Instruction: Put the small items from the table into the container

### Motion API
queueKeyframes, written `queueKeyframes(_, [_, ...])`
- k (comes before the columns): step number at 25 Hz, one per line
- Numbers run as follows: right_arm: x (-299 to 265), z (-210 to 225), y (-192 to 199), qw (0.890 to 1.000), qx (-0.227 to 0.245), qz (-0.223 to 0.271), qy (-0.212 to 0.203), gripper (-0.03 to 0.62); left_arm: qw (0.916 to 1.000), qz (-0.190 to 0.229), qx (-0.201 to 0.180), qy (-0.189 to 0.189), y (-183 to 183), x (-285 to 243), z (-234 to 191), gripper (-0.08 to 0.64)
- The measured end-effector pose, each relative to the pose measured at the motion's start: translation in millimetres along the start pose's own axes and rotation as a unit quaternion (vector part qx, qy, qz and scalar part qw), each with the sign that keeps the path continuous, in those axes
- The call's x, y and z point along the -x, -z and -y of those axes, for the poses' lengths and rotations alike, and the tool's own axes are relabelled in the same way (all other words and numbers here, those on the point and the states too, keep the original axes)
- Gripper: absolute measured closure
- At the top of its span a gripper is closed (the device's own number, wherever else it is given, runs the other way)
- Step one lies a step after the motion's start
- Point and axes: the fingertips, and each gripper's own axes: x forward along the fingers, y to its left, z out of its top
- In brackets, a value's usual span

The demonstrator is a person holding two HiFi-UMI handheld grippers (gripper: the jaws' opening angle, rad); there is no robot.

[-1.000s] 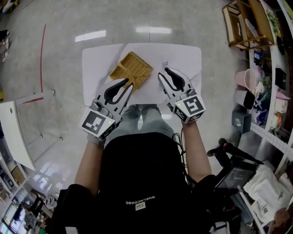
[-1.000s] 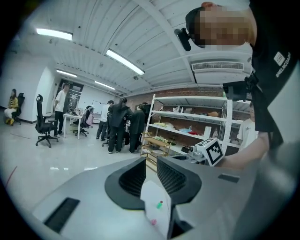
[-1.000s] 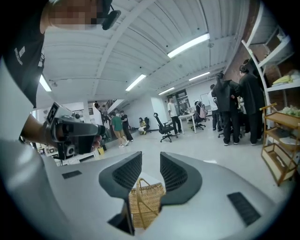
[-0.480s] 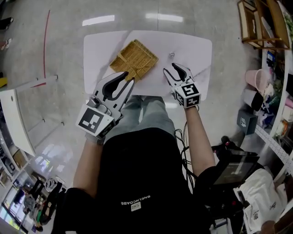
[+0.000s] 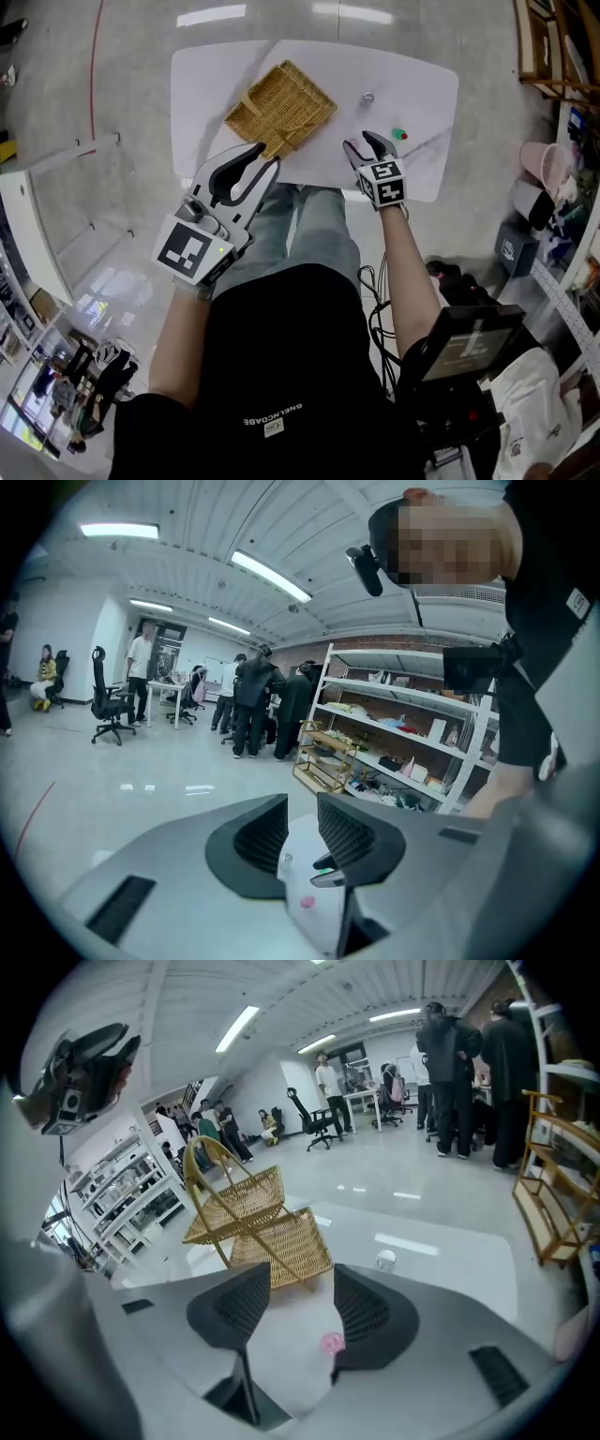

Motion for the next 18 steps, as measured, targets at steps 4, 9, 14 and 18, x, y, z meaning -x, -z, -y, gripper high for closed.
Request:
queueKeyframes(4, [-21, 12, 29, 0.999, -0.007, -0.035, 0.01, 0.385, 0.9999, -0.004, 0.01, -0.004, 11, -6, -10, 0.48])
queueKeyframes(9, [-44, 23, 61, 0.997, -0.021, -0.075, 0.014, 0.377, 0.9998, -0.014, 0.013, -0.006, 22, -10, -18, 0.48])
queueKeyframes(14, [-63, 25, 99, 0.992, -0.034, -0.119, 0.015, 0.371, 0.9994, -0.025, 0.023, -0.012, 36, -8, -26, 0.48])
queueKeyframes(18, [-76, 29, 123, 0.989, -0.045, -0.143, 0.022, 0.365, 0.9989, -0.029, 0.03, -0.022, 45, -7, -35, 0.48])
